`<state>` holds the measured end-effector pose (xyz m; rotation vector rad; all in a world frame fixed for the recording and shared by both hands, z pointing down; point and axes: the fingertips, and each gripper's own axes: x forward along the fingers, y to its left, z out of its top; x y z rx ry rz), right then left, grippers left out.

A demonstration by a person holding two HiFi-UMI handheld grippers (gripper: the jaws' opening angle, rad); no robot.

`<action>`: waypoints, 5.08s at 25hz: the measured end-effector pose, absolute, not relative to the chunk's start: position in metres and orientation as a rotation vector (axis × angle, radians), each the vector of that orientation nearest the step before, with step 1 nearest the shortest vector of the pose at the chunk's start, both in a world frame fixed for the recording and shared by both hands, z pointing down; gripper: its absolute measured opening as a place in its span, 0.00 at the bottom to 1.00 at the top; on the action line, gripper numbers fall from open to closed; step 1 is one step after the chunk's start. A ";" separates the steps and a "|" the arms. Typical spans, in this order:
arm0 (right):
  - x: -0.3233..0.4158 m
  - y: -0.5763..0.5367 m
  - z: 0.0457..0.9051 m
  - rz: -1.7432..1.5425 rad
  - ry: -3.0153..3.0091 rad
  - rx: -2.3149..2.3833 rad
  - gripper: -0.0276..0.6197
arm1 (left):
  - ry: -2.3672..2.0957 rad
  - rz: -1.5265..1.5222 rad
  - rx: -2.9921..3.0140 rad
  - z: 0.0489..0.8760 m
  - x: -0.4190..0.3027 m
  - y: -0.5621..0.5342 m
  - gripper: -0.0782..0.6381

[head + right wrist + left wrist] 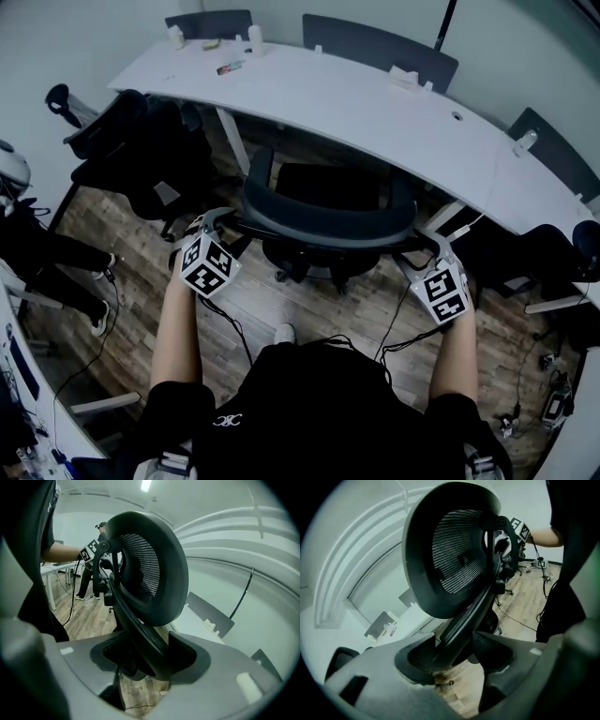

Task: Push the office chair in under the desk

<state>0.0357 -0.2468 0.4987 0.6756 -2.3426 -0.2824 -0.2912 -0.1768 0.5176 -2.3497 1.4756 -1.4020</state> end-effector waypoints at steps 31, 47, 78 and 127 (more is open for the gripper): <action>-0.035 -0.332 0.501 -0.068 -2.211 0.935 0.47 | 1.188 -1.306 -2.456 0.516 -0.371 -0.320 0.46; -0.043 -0.386 0.497 -0.040 -2.182 1.032 0.47 | 1.077 -1.268 -2.509 0.512 -0.379 -0.390 0.46; -0.035 -0.567 0.492 -0.061 -2.124 1.238 0.48 | 1.004 -1.090 -2.567 0.504 -0.370 -0.601 0.46; -0.132 -0.534 0.453 0.228 -2.335 1.865 0.05 | 1.519 -0.364 -2.900 0.459 -0.302 -0.564 0.12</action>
